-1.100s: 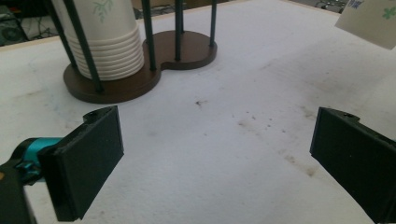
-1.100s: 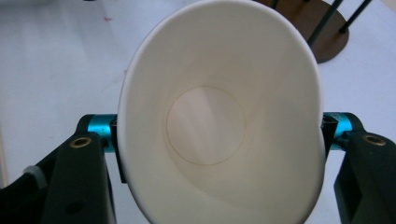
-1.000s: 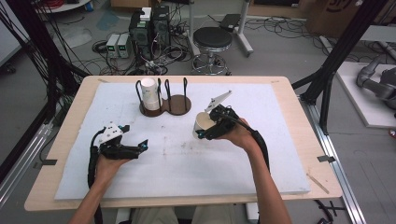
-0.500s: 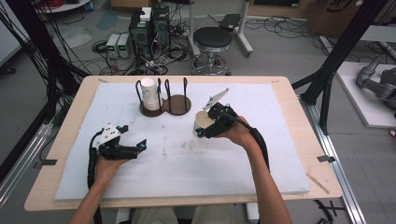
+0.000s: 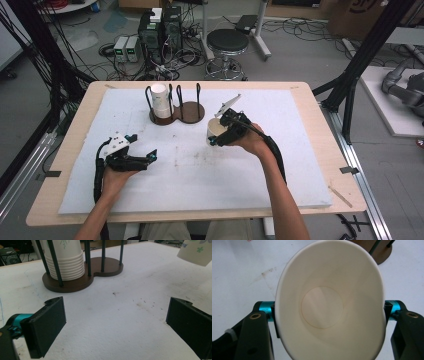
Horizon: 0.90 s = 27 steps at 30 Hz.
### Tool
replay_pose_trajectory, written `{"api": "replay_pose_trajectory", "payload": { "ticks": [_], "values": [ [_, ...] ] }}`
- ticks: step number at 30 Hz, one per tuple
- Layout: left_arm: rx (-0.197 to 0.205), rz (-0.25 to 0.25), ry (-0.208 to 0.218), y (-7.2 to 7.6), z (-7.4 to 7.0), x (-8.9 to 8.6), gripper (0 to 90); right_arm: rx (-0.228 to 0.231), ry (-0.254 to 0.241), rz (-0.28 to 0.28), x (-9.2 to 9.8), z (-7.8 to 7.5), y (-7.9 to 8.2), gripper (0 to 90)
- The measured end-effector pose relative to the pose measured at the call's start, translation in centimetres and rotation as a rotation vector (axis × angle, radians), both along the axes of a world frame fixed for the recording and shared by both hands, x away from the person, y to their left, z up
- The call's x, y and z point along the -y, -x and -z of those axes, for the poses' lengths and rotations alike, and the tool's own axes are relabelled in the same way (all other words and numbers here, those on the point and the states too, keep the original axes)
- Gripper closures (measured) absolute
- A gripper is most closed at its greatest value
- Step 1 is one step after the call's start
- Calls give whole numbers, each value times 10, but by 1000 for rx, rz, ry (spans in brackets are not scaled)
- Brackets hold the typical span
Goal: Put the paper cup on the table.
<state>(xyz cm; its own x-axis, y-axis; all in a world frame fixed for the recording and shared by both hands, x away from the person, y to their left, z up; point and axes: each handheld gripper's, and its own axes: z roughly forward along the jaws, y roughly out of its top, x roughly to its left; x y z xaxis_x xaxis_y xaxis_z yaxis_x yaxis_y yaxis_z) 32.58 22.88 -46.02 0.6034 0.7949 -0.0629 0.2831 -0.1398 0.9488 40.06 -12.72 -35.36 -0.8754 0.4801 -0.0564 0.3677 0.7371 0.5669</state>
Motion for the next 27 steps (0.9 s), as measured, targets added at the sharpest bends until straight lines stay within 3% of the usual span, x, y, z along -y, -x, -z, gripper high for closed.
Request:
{"api": "replay_pose_trajectory", "payload": {
  "ticks": [18,27],
  "values": [
    [1,-3,1,0,0,0,26,8,140,38,-31,27,-18,331],
    [2,-1,-1,0,0,0,26,11,172,48,-37,33,-22,330]
  ]
}}
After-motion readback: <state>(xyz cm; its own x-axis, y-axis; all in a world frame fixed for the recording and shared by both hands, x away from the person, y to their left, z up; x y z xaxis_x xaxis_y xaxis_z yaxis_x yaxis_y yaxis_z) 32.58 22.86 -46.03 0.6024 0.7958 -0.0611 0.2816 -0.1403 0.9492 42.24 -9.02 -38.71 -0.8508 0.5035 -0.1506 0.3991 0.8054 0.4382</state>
